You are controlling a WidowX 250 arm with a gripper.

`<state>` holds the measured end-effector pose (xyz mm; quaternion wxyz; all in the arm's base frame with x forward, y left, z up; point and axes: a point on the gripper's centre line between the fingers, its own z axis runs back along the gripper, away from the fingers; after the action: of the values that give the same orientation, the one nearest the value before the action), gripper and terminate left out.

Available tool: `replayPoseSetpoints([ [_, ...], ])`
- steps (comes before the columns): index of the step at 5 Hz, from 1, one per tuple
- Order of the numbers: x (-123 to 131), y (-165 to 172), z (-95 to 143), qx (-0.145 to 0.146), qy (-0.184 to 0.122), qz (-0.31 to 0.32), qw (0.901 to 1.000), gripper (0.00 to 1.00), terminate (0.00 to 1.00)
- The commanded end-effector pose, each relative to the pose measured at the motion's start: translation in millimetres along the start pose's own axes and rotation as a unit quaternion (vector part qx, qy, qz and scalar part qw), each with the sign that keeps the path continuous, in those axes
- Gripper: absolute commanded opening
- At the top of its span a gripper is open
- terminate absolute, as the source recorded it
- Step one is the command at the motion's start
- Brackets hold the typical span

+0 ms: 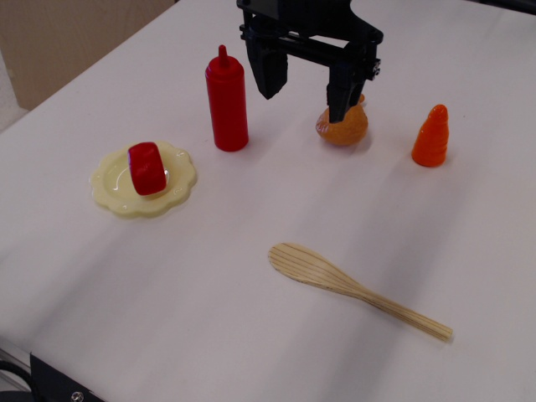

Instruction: Take sushi off plate

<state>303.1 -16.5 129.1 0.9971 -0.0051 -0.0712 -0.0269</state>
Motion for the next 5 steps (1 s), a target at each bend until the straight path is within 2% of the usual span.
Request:
replayPoseSetpoints([
  [1, 0.0, 0.0, 0.0, 0.0, 0.0, 0.0, 1.0, 1.0, 0.0],
  [2, -18.0, 27.9, -2.0, 0.028, -0.012, 0.083, 0.9961, 1.0, 0.0],
  [3, -34.4, 51.3, -6.5, 0.058, -0.022, 0.143, 0.9878, 1.0, 0.0],
  [4, -51.6, 80.1, -19.8, 0.07, -0.025, 0.22, 0.9727, 1.0, 0.0],
  [5, -56.6, 103.9, -30.9, 0.053, -0.036, 0.294, 0.9536, 1.0, 0.0],
])
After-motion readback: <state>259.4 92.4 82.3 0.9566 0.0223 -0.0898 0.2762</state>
